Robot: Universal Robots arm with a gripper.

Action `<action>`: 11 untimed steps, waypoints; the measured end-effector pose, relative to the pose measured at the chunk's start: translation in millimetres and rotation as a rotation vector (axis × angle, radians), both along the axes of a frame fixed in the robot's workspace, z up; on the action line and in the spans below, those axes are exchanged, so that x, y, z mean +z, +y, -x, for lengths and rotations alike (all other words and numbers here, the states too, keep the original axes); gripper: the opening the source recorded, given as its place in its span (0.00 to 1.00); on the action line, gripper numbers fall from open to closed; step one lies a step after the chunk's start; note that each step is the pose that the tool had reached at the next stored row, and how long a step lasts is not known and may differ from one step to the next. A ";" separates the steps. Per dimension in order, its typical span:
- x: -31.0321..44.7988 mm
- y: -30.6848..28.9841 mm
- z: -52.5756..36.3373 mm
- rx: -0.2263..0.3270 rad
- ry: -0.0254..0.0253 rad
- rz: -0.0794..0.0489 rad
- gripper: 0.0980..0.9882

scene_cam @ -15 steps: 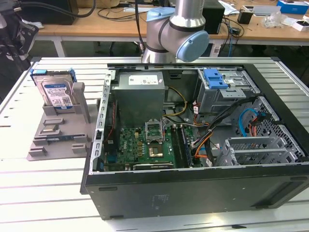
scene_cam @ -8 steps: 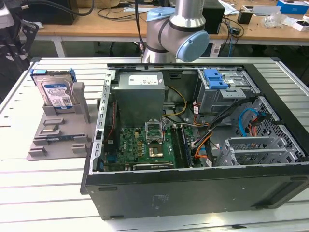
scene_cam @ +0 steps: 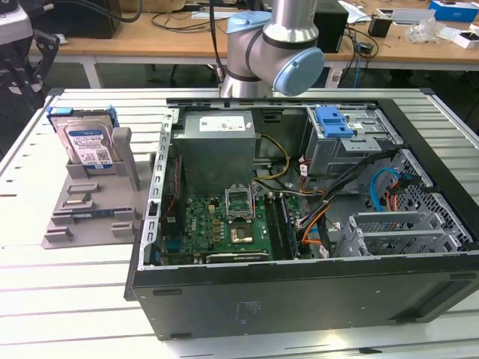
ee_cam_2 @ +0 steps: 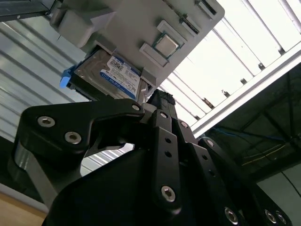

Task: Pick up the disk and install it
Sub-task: 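Pick up the disk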

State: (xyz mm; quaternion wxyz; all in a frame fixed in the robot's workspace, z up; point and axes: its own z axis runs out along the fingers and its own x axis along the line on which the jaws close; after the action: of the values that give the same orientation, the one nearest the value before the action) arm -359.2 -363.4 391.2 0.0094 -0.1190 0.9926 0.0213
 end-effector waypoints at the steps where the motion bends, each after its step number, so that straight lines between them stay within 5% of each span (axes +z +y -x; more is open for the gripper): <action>1: 0.0 0.0 0.0 0.012 -0.0001 0.000 0.01; 11: 0.0 0.0 0.0 0.215 -0.0001 0.000 0.01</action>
State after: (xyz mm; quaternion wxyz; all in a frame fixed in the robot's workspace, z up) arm -359.2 -363.4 391.2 0.0071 -0.2251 0.9741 0.0222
